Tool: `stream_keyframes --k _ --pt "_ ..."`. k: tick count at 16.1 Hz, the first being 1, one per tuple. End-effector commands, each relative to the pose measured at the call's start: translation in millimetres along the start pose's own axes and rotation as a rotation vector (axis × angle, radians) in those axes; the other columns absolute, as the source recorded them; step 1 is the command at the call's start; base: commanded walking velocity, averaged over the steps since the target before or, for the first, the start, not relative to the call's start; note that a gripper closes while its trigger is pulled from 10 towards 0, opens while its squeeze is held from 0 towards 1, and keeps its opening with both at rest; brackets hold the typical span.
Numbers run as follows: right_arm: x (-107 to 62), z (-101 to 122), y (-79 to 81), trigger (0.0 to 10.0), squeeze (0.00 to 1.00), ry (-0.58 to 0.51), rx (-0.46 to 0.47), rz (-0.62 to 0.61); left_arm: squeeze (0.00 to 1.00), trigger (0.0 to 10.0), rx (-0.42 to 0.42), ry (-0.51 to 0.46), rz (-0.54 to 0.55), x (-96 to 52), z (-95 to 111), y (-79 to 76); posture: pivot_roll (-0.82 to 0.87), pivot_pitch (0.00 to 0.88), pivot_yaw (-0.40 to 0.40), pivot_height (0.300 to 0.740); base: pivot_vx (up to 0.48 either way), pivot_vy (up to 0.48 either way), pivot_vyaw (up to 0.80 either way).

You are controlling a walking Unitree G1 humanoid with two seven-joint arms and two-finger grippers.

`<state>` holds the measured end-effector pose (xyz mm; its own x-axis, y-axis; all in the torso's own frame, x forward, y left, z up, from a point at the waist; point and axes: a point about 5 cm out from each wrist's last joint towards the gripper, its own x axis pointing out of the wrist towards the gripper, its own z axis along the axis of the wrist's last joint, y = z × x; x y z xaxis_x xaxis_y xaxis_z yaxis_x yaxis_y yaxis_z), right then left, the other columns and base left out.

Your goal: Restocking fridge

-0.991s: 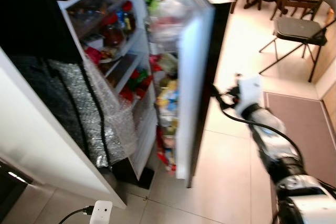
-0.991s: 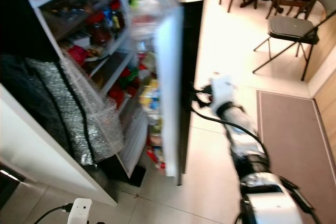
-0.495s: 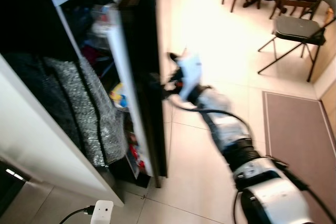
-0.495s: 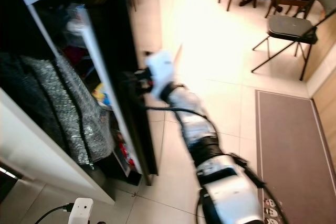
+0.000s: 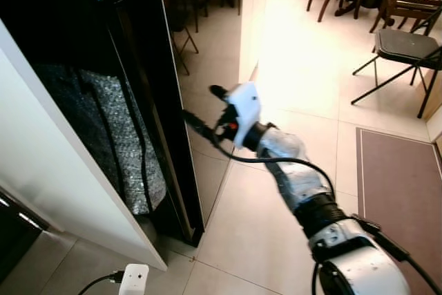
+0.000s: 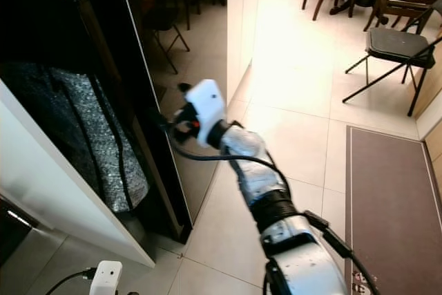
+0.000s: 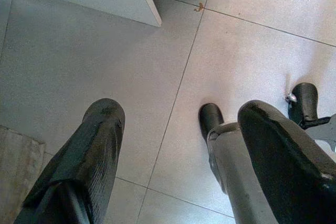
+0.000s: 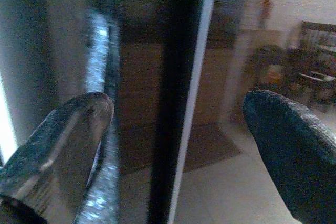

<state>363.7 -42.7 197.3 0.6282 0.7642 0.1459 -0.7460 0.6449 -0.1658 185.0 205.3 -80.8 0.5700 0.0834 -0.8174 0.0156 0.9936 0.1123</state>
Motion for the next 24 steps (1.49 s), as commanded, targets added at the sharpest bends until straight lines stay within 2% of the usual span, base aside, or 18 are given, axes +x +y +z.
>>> stream_keyframes --k 1,2,3,6,8,9,10,11,12,13,14,15,16,17,18,21,23,24 --pt "-3.7 6 -5.7 10.0 0.0 -0.026 0.002 -0.029 0.0 10.0 0.004 0.018 0.004 -0.7 -4 2.0 -0.03 0.011 0.028 0.74 0.0 0.0 0.0" --pt "-12.0 6 -16.3 10.0 0.0 -0.024 0.007 -0.082 0.0 10.0 0.005 0.018 0.004 -0.7 -4 2.0 -0.03 0.011 0.028 0.74 0.0 0.0 0.0" --pt "-14.3 6 -19.2 10.0 0.0 -0.021 0.006 -0.097 0.0 10.0 0.005 0.019 0.004 -0.7 -4 2.0 -0.03 0.011 0.028 0.74 0.0 0.0 0.0" --pt "-44.7 -3 -50.9 10.0 0.0 -0.005 0.035 -0.281 0.0 10.0 0.005 0.02 0.005 -0.6 -4 1.7 -0.02 0.009 0.027 0.74 0.0 0.0 0.0" --pt "-87.0 -24 -85.1 10.0 0.0 0.024 0.133 -0.577 0.0 10.0 0.002 0.02 0.007 -0.6 -4 1.7 -0.02 0.01 0.028 0.74 0.0 0.0 0.0" --pt "-108.3 -38 -95.6 10.0 0.0 0.084 0.137 -0.702 0.0 10.0 0.003 0.02 0.007 -0.6 -4 1.8 -0.03 0.011 0.03 0.74 0.0 0.0 0.0" --pt "-134.1 -65 -99.2 10.0 0.0 0.184 0.196 -0.814 0.0 10.0 0.003 0.021 0.007 -0.7 -4 2.2 -0.04 0.011 0.033 0.74 0.0 0.0 0.0" --pt "-142.4 -74 -98.5 10.0 0.0 0.219 0.225 -0.844 0.0 10.0 0.004 0.021 0.007 -0.7 -4 2.3 -0.04 0.011 0.033 0.74 0.0 0.0 0.0" --pt "-188.1 -136 -69.0 10.0 0.0 0.49 0.352 -0.931 0.0 10.0 0.003 0.021 0.005 -0.7 -5 2.2 -0.04 0.013 0.032 0.74 0.0 0.0 0.0" --pt "-194.5 -144 -62.3 10.0 0.0 0.533 0.369 -0.936 0.0 10.0 0.002 0.02 0.005 -0.7 -5 2.3 -0.03 0.017 0.03 0.74 0.0 0.0 0.0" --pt "-220.2 -173 -33.1 10.0 0.0 0.692 0.411 -0.956 0.0 10.0 -0.006 0.017 0.005 -0.7 -4 2.2 -0.03 0.017 0.03 0.74 0.0 0.0 0.0" --pt "-237.0 -189 -14.2 10.0 0.0 0.793 0.428 -0.972 0.0 10.0 -0.007 0.016 0.005 -0.7 -4 2.3 -0.02 0.02 0.028 0.74 0.0 0.0 0.0" --pt "-282.7 -222 47.9 10.0 0.0 1.023 0.57 -1.029 0.0 10.0 -0.02 0.016 0.009 -0.8 -4 3.2 0.0 0.027 0.036 0.74 0.0 0.0 0.0" --pt "-297.2 -230 70.8 10.0 0.0 1.083 0.626 -1.056 0.0 10.0 -0.025 0.014 0.01 -0.9 -5 3.8 0.0 0.033 0.04 0.74 0.0 0.0 0.0" --pt "-304.8 -234 89.3 10.0 0.0 1.114 0.632 -1.034 0.0 10.0 -0.019 0.02 0.015 -1.0 -5 4.6 -0.01 0.035 0.044 0.74 0.0 0.0 0.0" --pt "-318.8 -237 105.5 10.0 0.0 1.137 0.681 -1.082 0.0 10.0 -0.017 0.023 0.014 -1.0 -5 5.1 -0.03 0.037 0.049 0.74 0.0 0.0 0.0" --pt "-319.5 -237 103.7 10.0 0.0 1.133 0.685 -1.113 0.0 10.0 -0.02 0.02 0.011 -1.0 -5 5.0 -0.02 0.031 0.046 0.74 0.0 0.0 0.0" --pt "-309.0 -236 94.6 10.0 0.0 1.097 0.677 -1.109 0.0 10.0 -0.023 0.015 0.004 -1.0 -5 4.6 -0.02 0.023 0.045 0.74 0.0 0.0 0.0"
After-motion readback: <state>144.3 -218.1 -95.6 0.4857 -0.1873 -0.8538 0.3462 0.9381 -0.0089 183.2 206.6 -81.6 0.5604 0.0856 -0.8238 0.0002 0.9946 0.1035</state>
